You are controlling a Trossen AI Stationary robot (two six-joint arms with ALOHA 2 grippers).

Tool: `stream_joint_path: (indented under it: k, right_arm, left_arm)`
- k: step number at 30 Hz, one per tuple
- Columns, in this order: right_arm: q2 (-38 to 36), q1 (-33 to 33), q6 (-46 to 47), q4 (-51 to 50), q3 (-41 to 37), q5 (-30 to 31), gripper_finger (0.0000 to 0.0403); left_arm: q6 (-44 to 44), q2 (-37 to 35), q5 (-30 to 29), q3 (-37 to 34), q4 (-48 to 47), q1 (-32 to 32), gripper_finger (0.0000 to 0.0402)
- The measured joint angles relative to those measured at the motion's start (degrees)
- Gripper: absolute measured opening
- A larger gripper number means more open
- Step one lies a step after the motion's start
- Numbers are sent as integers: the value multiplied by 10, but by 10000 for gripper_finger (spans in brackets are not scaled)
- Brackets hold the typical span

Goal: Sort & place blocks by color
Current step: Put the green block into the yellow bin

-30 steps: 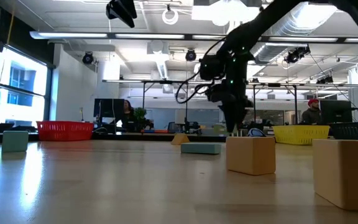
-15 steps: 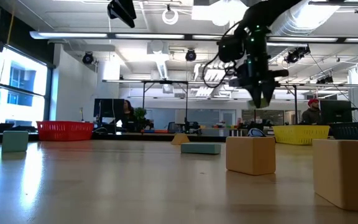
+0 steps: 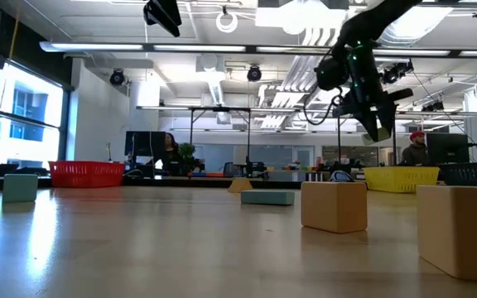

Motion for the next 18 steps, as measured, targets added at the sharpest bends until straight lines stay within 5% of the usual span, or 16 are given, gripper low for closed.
stream_joint_path:
  k: [10, 18]
  right_arm:
    - [20, -101, -82, -10, 0, -116, 109]
    - [66, -120, -93, -9, 0, -100, 118]
  left_arm:
    - [0, 0, 0, 0, 7, 0, 186]
    - [-2, 0, 0, 0, 18, 0, 186]
